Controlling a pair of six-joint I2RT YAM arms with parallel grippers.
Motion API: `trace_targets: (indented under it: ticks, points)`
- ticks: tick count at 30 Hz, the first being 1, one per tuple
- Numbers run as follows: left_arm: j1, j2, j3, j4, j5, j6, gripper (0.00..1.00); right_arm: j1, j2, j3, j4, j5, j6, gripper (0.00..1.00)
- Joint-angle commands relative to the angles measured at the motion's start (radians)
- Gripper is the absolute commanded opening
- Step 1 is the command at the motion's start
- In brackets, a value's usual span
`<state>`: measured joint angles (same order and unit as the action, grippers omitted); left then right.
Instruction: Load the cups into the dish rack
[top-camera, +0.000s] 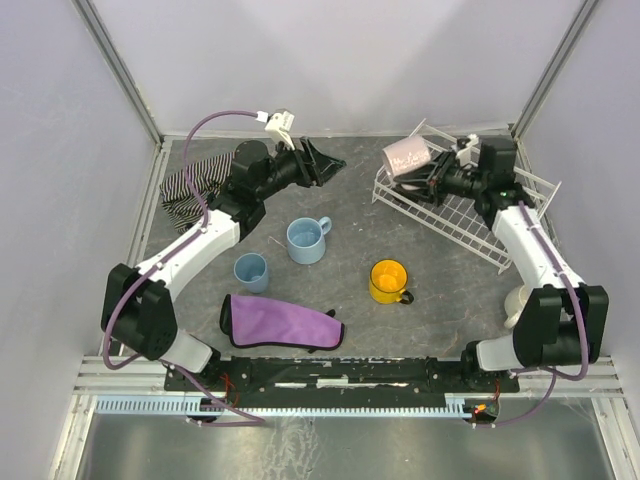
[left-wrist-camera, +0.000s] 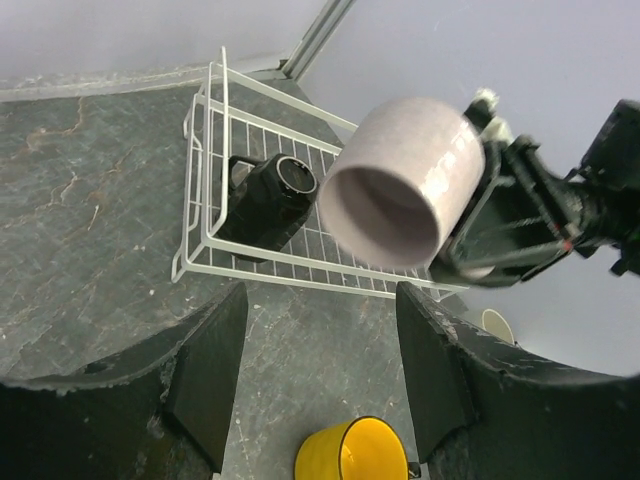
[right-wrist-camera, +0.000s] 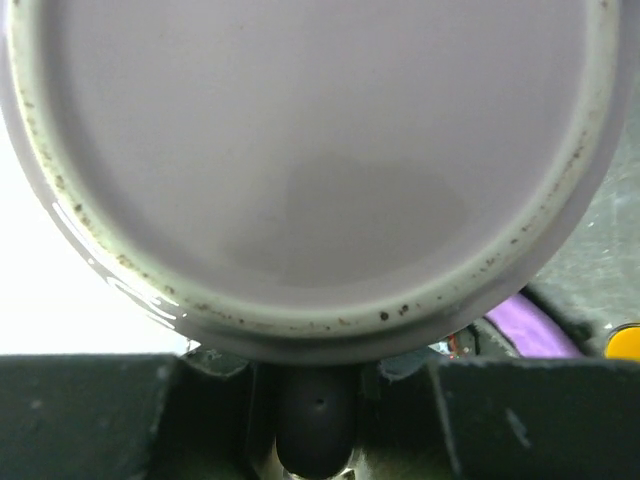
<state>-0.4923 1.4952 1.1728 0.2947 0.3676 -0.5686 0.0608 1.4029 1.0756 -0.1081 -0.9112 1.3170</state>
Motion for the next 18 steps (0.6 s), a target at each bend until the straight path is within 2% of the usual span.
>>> trace_targets:
  ticks: [1, 6, 11, 14, 18]
  points:
    - [0.009, -0.051, 0.003, -0.012, -0.003, -0.007, 0.67, -0.051, 0.006, 0.224, -0.201, -0.01, -0.312, 0.01]
    - [0.008, -0.046, 0.005, -0.061, 0.003, 0.005, 0.67, -0.092, 0.104, 0.431, -0.483, 0.079, -0.547, 0.01]
    - [0.01, -0.038, 0.0, -0.102, 0.002, 0.018, 0.66, -0.1, 0.262, 0.749, -0.818, 0.315, -0.837, 0.01]
    - [0.01, -0.034, -0.002, -0.113, 0.01, 0.021, 0.66, -0.099, 0.339, 0.898, -0.908, 0.434, -0.941, 0.01]
    - [0.01, -0.026, 0.009, -0.14, 0.005, 0.045, 0.66, -0.102, 0.426, 1.038, -0.942, 0.519, -0.982, 0.01]
